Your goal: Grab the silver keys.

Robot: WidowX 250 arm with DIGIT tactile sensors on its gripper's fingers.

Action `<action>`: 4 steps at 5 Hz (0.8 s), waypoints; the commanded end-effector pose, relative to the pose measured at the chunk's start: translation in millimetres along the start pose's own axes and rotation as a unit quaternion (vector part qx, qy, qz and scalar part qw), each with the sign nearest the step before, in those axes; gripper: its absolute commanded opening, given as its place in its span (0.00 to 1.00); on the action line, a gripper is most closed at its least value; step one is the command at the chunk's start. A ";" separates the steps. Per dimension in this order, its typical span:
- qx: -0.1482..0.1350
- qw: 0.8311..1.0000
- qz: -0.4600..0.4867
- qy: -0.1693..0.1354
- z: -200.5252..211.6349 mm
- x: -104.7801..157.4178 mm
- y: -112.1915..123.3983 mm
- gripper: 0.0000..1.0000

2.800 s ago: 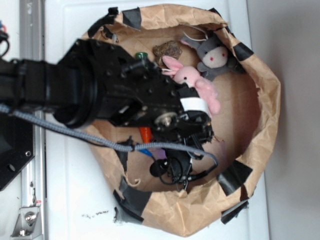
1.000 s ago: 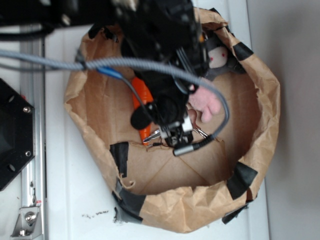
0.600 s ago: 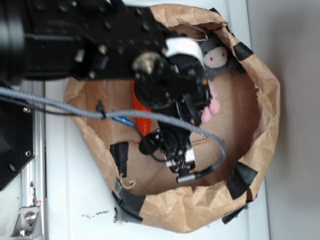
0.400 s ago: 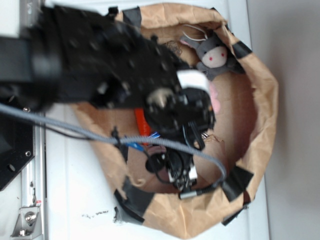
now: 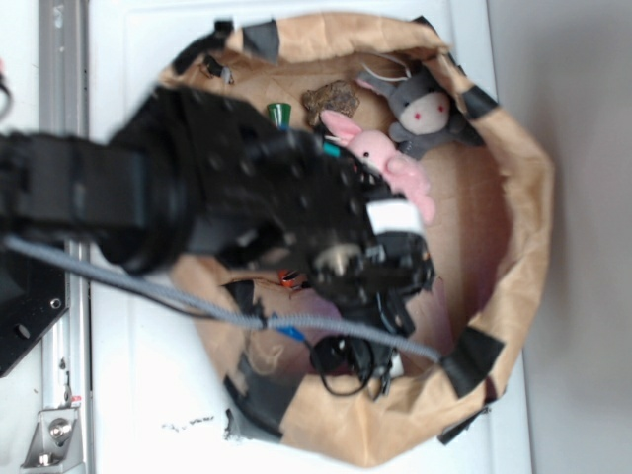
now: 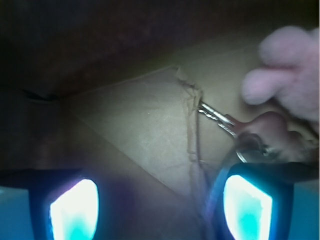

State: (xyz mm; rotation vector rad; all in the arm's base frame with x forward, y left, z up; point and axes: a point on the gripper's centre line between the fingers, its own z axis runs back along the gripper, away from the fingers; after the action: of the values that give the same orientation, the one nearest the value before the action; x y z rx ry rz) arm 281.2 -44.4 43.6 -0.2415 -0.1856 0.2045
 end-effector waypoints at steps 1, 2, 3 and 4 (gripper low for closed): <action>0.035 0.999 -0.016 0.005 -18.7 1.9 -3.0 1.00; 0.028 1.000 -0.006 0.004 -15.5 1.6 -0.4 0.00; 0.021 1.000 -0.008 0.000 -9.7 3.4 0.2 0.00; 0.017 1.000 -0.004 -0.001 -7.9 6.3 2.2 0.00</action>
State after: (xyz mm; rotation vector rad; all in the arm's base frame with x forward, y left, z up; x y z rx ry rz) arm 282.1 -46.0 26.7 -0.1986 -0.1454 0.1967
